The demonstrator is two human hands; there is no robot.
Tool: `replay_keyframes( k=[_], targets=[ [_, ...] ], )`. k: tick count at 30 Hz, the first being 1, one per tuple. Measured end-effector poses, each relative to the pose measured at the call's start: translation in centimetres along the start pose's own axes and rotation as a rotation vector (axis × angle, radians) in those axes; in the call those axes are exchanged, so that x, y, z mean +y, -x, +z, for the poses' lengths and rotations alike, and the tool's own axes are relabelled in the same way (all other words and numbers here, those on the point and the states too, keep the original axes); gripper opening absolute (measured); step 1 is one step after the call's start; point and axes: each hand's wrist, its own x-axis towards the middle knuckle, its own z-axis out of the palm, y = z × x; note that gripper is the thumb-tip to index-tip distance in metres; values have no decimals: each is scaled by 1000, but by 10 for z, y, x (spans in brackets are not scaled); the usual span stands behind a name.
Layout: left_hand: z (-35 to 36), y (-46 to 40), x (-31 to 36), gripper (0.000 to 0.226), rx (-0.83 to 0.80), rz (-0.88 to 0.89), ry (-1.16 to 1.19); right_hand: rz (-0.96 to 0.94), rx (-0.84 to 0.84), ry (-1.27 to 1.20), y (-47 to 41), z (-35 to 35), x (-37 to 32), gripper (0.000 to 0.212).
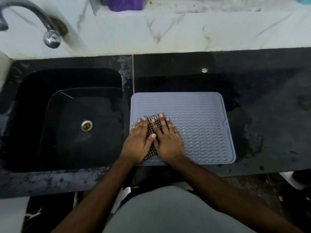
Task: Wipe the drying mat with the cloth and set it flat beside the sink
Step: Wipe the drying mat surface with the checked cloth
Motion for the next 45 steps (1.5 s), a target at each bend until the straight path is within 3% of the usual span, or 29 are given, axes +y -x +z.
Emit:
replay_keyframes(
  k=[3,7,12,15,18,22,26,34,45],
  targets=[
    [14,5,5,80,-14,-11,-319,-38,-30,7,2,-2,6,67],
    [13,3,3,84,-47,-12,-360,-57,-18,-103,2,-15,5,71],
    [8,-1,7,83,-68,-67,-190,-11,49,-338,0,-32,5,61],
    [4,-5,8,81,-82,-89,-95,-29,4,-436,-9,-37,10,56],
    [-3,-10,4,73,6,-83,-50,-70,-53,-499,-17,-40,11,50],
    [-14,-22,2,67,82,-78,69,-103,39,-183,-10,-33,8,36],
    [-20,-37,1,64,105,-78,103,-162,54,43,-1,-19,0,48],
    [-7,-44,5,78,116,-165,-71,-164,-45,0,-15,-20,11,38],
    [10,-41,-3,84,86,-183,-293,-39,-80,169,10,-68,124,62]
  ],
)
